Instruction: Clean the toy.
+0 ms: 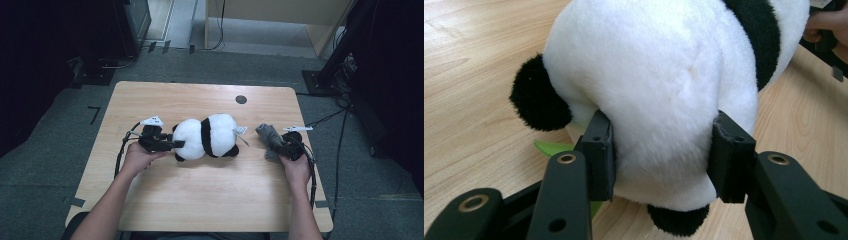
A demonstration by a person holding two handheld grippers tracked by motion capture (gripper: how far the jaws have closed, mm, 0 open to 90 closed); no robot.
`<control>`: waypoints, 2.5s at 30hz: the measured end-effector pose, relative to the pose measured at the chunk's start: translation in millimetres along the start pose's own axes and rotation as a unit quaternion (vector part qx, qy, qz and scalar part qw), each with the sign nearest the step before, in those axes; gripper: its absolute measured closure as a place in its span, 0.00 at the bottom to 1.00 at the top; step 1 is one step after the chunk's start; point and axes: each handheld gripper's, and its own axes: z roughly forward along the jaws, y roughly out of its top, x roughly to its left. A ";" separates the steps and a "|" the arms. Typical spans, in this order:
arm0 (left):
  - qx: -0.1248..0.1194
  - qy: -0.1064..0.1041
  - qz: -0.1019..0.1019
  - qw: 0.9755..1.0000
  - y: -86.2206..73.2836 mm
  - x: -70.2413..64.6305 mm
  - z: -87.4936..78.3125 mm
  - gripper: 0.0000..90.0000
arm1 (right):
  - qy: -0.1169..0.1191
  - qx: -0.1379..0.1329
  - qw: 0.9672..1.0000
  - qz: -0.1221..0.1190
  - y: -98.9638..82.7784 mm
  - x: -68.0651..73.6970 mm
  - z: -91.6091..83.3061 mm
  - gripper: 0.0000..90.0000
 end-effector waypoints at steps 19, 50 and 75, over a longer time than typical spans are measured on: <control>0.001 0.003 0.000 1.000 0.0 -0.7 -0.7 0.52 | 0.048 -0.077 0.996 0.016 7.4 6.2 -19.9 0.28; -0.005 0.013 -0.025 1.000 -4.3 -14.3 -2.1 0.54 | 0.134 -0.080 0.982 -0.108 38.0 100.6 -23.5 0.00; -0.019 0.021 -0.043 0.999 -9.6 -27.0 2.0 0.52 | 0.156 -0.086 0.977 -0.121 37.8 140.7 21.7 0.00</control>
